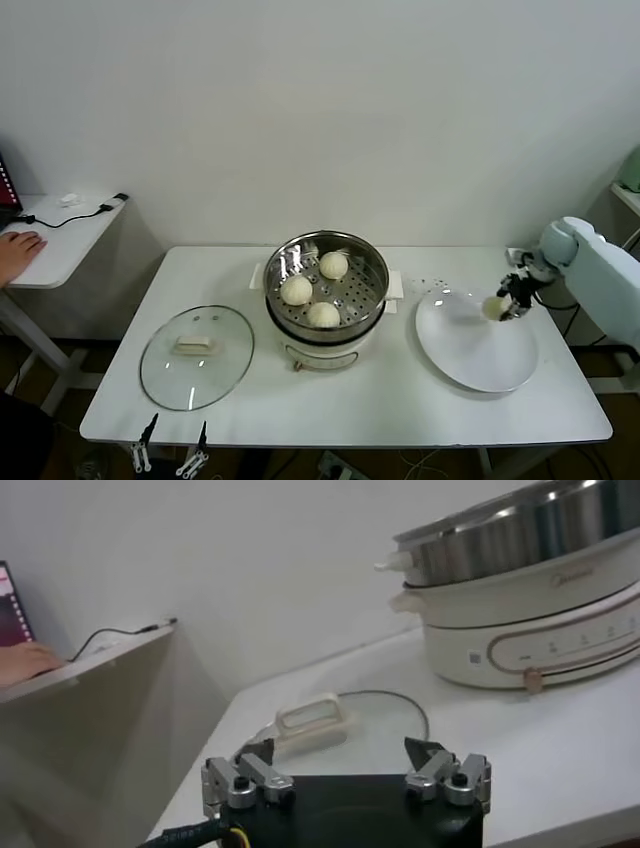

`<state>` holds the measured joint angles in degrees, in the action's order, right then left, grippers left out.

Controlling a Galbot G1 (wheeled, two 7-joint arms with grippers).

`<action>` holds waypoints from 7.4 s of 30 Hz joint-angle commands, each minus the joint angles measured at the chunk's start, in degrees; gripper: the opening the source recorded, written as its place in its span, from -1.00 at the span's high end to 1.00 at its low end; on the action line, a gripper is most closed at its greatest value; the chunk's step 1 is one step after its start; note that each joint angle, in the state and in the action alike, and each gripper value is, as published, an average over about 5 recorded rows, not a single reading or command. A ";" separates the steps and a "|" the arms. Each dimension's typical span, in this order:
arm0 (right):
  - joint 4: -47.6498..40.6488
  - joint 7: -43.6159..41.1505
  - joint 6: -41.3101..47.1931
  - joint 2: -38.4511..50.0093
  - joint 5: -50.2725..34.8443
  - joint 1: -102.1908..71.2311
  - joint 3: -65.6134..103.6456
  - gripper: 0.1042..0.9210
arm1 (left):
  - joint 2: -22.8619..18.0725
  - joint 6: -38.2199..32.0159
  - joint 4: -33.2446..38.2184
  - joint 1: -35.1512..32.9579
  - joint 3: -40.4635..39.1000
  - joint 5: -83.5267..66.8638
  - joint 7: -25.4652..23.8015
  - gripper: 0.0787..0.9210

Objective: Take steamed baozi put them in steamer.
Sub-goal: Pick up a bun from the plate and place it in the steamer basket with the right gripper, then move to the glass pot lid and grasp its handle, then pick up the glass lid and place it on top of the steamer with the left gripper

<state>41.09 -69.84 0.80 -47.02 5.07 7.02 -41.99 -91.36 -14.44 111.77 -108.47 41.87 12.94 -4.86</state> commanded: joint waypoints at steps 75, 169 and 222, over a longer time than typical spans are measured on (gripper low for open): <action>23.07 17.99 9.17 -12.03 -60.95 39.96 -51.08 -0.76 | 1.88 -0.08 1.67 0.11 -2.28 -1.55 -0.80 -0.77; 47.67 48.92 -13.97 -13.04 -34.66 -85.39 81.15 -0.76 | 8.94 6.16 -32.01 39.23 -1.80 73.38 18.91 -0.77; 44.04 48.13 -15.09 -13.89 -29.82 -81.87 83.39 -0.76 | 28.90 40.36 15.36 24.49 -19.66 62.74 5.24 0.83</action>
<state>85.16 -21.95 -14.35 -60.96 -25.74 -75.32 41.64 -70.79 9.28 114.50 -83.21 34.00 75.81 5.35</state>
